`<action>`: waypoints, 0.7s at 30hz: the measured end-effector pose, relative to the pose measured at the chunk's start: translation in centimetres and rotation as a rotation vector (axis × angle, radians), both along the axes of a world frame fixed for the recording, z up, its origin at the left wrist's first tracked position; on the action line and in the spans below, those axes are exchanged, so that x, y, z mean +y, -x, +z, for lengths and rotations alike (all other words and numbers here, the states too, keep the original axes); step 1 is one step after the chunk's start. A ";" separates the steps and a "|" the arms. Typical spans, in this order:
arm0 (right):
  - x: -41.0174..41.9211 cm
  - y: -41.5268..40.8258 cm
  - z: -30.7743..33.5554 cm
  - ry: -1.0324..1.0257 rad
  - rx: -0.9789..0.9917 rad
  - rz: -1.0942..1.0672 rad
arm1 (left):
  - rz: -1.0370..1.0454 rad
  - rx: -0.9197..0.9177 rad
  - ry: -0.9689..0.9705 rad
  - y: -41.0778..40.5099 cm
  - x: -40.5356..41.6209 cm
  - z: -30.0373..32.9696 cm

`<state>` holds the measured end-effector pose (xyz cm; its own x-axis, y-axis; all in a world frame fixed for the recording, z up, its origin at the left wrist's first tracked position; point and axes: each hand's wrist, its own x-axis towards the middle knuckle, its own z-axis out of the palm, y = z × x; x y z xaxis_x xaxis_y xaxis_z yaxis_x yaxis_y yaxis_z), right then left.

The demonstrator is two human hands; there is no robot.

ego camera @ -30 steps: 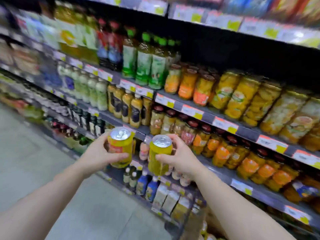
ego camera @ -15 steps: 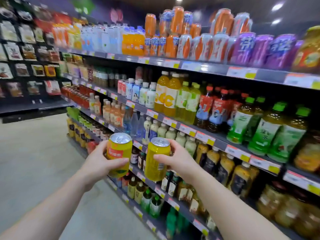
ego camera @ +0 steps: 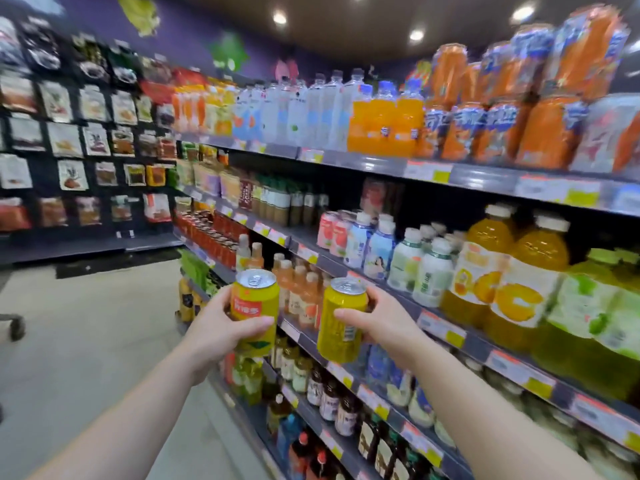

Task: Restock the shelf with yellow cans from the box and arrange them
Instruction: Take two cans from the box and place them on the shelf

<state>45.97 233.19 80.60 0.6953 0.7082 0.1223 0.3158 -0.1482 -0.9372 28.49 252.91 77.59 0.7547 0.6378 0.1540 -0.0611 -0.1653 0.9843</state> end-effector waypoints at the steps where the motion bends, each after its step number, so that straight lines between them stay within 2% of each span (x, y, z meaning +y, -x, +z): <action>1: 2.3 -0.8 0.2 0.006 -0.009 -0.002 | -0.011 -0.013 0.005 -0.9 2.3 0.2; 7: 15.7 -4.4 0.0 -0.010 -0.024 -0.083 | -0.099 -0.026 -0.042 -6.6 16.7 0.6; 12: 24.3 -6.3 -0.2 -0.031 -0.009 -0.245 | -0.221 0.022 -0.091 -11.9 27.3 2.1; 21: 32.6 -13.0 0.2 -0.045 -0.066 -0.510 | -0.415 0.033 -0.105 -23.3 36.7 1.5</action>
<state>58.98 265.75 80.79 0.9406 0.2745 0.1999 0.2725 -0.2590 -0.9266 51.76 289.57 79.08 0.9496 0.2611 0.1736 -0.1127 -0.2324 0.9661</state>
